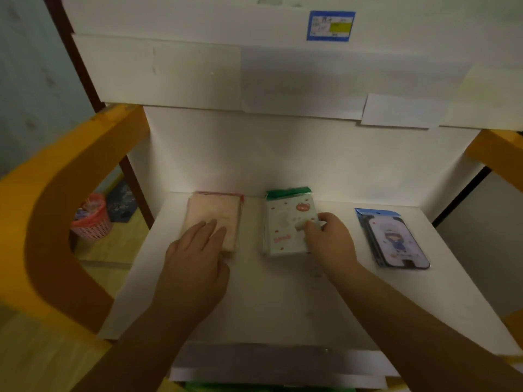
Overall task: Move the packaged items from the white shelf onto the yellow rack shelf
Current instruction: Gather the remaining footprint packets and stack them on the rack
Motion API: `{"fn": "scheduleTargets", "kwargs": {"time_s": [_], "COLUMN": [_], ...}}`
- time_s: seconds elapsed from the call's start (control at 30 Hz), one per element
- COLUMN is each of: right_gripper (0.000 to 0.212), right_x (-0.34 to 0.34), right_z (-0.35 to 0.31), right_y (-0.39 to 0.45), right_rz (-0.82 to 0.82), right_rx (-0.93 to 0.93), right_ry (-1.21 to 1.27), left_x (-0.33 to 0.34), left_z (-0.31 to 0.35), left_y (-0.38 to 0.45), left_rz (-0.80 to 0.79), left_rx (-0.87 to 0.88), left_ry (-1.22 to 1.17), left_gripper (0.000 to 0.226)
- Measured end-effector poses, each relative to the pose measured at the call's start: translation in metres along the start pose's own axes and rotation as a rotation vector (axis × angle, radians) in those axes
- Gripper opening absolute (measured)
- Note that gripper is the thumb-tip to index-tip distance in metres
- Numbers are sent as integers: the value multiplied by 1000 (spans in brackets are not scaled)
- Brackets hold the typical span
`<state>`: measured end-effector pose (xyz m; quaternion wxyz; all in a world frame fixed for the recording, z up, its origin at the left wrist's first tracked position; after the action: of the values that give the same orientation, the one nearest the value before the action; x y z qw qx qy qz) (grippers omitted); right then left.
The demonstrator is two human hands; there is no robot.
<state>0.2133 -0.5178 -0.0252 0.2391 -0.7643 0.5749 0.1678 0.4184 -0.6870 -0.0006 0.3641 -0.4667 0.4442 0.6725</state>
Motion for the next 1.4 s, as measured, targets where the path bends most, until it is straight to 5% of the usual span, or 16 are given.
{"fn": "scheduleTargets", "kwargs": {"time_s": [0.17, 0.4, 0.67, 0.87, 1.4], "right_gripper": [25, 48, 47, 34, 40], "right_x": [7, 15, -30, -86, -342], "right_z": [-1, 1, -9, -17, 68], "right_y": [3, -7, -57, -100, -205], "right_rz": [81, 74, 110, 308, 604], "right_rx": [21, 28, -247, -498, -512], "right_ry": [28, -153, -439, -680, -614], "left_x": [0, -3, -10, -20, -62], "left_z": [-1, -2, 22, 86, 355], "left_y": [-1, 0, 16, 23, -16], "left_rz": [-1, 19, 124, 143, 262], "left_rx": [-3, 20, 102, 230, 466], "left_ry": [-15, -51, -154, -154, -183], "left_gripper": [60, 61, 55, 57, 61]}}
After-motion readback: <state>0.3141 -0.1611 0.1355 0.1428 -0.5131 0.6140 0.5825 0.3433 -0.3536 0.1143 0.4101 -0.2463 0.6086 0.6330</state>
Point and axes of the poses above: each hand's wrist, its own y-axis towards the middle knuckle, its own x-axis out of the palm, z = x × y, the point moved 6 cm from there along y, towards the middle knuckle, and after that the axes turned 9 degrees about x, right-handed, at the moved point
